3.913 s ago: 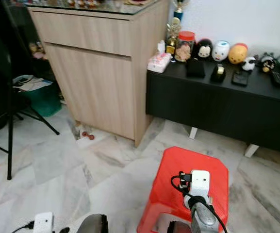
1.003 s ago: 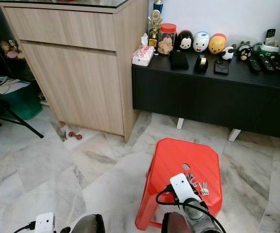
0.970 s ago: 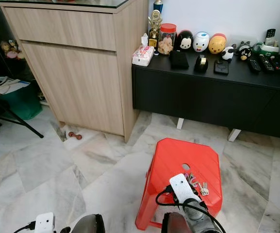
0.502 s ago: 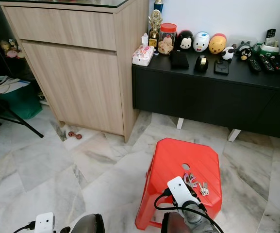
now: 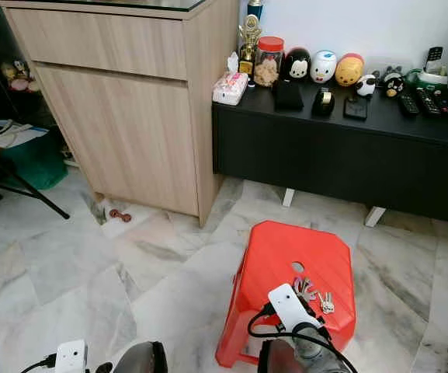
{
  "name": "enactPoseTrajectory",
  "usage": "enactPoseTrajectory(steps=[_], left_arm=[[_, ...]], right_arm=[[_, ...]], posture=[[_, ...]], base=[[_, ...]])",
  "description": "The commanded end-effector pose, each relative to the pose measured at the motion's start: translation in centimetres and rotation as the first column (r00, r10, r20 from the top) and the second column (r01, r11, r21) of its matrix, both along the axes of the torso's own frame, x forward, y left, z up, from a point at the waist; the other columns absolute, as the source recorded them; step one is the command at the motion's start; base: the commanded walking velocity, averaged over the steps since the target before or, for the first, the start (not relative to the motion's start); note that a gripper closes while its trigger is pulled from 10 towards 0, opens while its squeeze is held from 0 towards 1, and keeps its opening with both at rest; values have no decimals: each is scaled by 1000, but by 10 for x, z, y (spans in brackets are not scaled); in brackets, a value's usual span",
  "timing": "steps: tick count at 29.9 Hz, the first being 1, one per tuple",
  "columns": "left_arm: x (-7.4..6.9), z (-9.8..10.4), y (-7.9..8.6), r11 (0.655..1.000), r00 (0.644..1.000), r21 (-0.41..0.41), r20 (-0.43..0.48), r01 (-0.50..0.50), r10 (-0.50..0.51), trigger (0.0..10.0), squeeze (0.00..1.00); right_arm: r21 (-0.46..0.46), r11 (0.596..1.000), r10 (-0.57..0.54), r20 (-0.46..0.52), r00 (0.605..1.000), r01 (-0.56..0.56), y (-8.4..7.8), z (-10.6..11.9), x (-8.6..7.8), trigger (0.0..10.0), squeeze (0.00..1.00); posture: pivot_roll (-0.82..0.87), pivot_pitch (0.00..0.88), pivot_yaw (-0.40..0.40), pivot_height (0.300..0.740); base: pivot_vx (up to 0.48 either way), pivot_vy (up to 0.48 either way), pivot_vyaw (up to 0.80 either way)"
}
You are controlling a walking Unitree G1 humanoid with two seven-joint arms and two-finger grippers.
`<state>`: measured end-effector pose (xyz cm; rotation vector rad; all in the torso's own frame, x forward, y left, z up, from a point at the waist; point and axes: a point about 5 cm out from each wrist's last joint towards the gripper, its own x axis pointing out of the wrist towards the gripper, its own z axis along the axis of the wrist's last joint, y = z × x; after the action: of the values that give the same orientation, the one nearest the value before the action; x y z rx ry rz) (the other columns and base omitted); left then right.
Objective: Hang keys on a hook
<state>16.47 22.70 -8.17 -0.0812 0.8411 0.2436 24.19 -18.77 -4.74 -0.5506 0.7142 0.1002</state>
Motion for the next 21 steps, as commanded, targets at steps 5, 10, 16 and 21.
enactPoseTrajectory(steps=[5,10,16,21], left_arm=[[-5,-4,-6,1000,1000,-17,-18,-7,7,10000,0],[-5,-4,-6,1000,1000,-18,-18,-8,8,10000,0],[-5,-4,-7,1000,1000,-18,-18,-9,9,10000,0],[-5,-4,-7,1000,1000,-17,-16,-10,10,10000,0]], right_arm=[[-31,996,-80,-3,997,80,-16,1,-2,10000,0],[-32,996,-85,-6,996,85,-16,1,-1,10000,0],[-17,997,-80,-20,997,80,-14,-2,-4,10000,0],[14,998,-55,1,998,55,-9,0,-2,10000,0]], posture=[[119,29,-35,602],[118,30,-37,602],[117,28,-37,602],[116,28,-37,602]], base=[[0,0,0],[0,0,0],[0,0,0],[0,0,0]])
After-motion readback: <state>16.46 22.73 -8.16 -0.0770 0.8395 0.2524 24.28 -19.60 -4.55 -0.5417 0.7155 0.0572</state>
